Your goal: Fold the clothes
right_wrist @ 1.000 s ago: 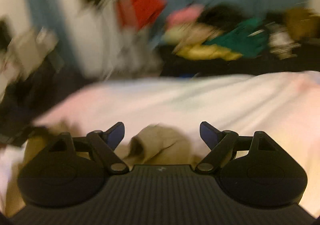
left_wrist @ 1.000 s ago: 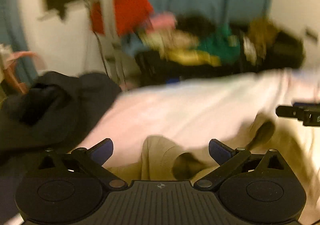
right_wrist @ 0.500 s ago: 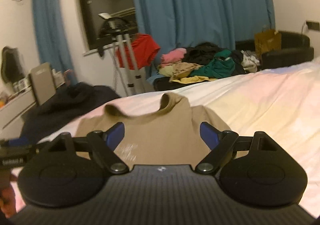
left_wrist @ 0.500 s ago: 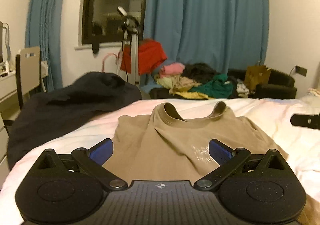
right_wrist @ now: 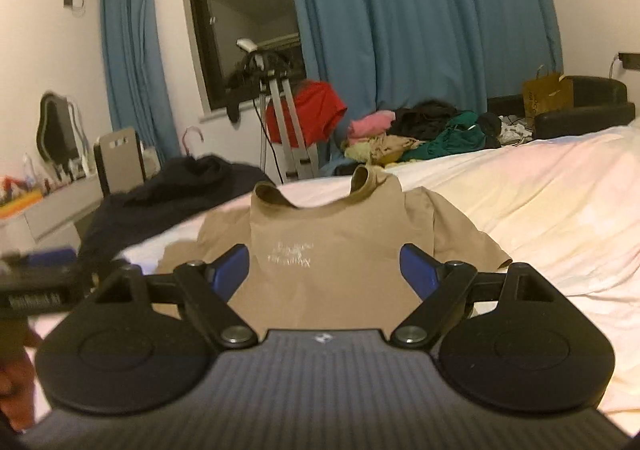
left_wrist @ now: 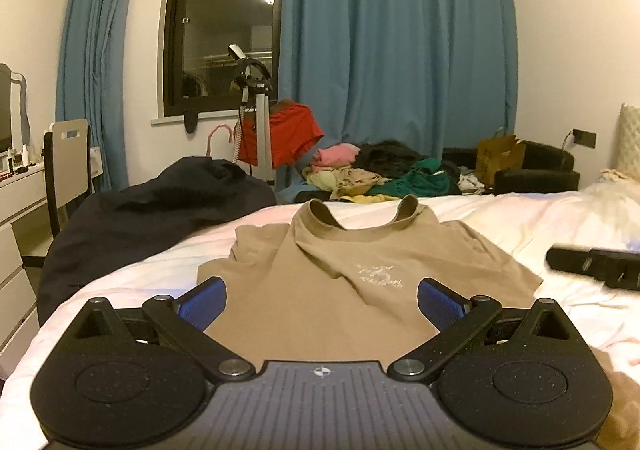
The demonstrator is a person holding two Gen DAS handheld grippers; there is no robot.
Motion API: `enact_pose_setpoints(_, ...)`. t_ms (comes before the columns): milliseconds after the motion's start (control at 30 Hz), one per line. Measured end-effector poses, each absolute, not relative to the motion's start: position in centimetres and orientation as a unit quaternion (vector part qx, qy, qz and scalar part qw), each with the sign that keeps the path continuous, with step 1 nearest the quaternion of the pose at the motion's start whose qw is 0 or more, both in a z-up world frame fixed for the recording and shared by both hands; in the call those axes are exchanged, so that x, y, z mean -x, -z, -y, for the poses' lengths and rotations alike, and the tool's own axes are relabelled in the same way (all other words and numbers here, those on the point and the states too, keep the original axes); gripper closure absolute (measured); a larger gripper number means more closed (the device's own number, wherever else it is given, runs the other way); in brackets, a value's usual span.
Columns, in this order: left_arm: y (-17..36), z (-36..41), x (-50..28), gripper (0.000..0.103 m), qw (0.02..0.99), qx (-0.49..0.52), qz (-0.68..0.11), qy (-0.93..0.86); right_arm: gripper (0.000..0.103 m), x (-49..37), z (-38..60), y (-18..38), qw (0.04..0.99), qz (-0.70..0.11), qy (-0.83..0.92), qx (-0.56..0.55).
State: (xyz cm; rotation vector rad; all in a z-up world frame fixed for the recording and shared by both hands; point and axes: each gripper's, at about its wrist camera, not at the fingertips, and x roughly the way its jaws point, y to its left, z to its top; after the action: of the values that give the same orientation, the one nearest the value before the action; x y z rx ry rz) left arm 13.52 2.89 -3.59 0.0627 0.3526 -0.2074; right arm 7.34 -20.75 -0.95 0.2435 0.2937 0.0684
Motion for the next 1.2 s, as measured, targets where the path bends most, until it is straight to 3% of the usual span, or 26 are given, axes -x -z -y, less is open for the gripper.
enact_pose_setpoints(567, 7.6, -9.8, -25.3, 0.002, 0.952, 0.062, -0.300, -0.007, 0.019, -9.0, 22.1, 2.2, 0.969, -0.176, -0.016, -0.175)
enact_pose_setpoints(933, 9.1, -15.5, -36.1, 0.005, 0.935, 0.177, -0.305, -0.025, 0.019, -13.6, 24.0, 4.9, 0.953, -0.200, 0.029, -0.225)
enact_pose_setpoints(1133, 10.4, -14.3, -42.2, 0.011, 0.932, 0.172, -0.320, 0.008, 0.019, -16.2, 25.3, 6.9, 0.940, -0.223, 0.041, -0.253)
enact_pose_setpoints(1200, 11.1, -12.5, -43.6, 0.014, 0.932, 0.112, -0.344, 0.005, 0.019, -17.0, 25.3, 7.6, 0.938, -0.232, 0.044, -0.254)
